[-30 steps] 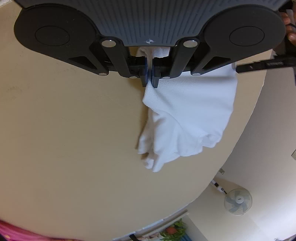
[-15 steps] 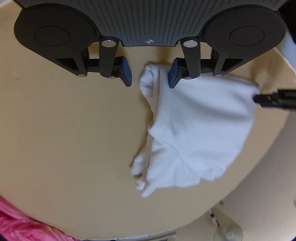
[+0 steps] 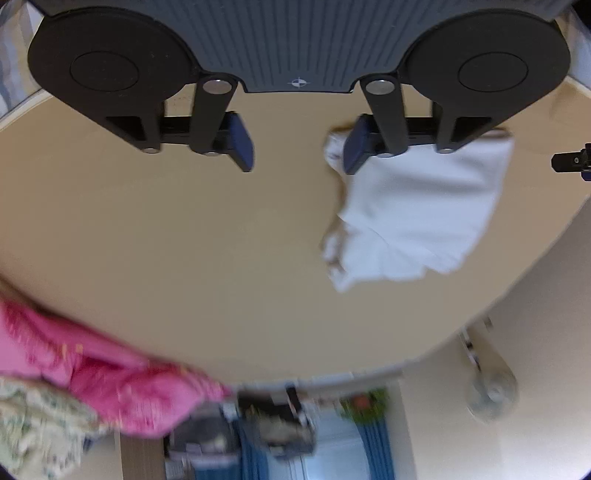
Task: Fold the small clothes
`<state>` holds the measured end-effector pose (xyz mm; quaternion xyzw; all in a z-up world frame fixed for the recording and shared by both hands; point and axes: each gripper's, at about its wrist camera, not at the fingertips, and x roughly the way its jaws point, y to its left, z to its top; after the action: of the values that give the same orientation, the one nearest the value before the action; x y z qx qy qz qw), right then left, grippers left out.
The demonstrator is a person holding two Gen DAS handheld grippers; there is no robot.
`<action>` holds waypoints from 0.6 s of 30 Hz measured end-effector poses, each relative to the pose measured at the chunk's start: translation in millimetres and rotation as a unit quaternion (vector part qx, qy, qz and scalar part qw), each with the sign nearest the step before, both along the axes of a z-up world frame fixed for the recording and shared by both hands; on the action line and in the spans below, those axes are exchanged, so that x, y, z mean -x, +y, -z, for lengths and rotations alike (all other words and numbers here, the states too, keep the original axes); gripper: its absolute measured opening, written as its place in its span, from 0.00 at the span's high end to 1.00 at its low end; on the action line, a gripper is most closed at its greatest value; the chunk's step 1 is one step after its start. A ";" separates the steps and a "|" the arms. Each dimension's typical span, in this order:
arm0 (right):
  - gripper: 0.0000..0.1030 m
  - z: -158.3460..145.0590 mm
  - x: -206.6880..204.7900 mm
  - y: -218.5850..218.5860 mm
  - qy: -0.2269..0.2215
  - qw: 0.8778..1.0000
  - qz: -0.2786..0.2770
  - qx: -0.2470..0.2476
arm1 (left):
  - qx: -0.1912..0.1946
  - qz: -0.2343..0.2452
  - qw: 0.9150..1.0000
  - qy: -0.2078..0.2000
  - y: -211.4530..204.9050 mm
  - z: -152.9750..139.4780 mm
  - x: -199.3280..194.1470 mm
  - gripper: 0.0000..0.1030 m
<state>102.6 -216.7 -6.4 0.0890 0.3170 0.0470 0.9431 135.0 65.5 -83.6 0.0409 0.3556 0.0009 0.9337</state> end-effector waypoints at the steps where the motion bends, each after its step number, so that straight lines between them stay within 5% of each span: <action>1: 0.25 -6.1 10.2 3.8 -0.014 1.000 -0.004 0.000 | -0.004 -0.002 1.000 -0.009 -3.3 -7.4 12.4 0.00; 5: 0.10 -20.3 42.4 20.8 -0.042 0.999 -0.011 -0.003 | 0.003 -0.002 1.000 -0.024 -19.8 -20.3 54.2 0.00; 10: 0.08 -20.2 54.7 42.9 -0.020 0.999 -0.027 -0.005 | 0.018 -0.031 0.999 -0.020 -31.2 1.0 75.9 0.00; 18: 0.08 -12.6 43.3 61.9 -0.003 0.999 -0.033 0.014 | 0.036 -0.057 0.998 -0.015 -28.8 11.6 55.8 0.00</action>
<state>59.3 -154.8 6.2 0.0647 0.3177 0.0742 0.9431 79.2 36.7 -95.2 -0.0128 0.3436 0.0416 0.9381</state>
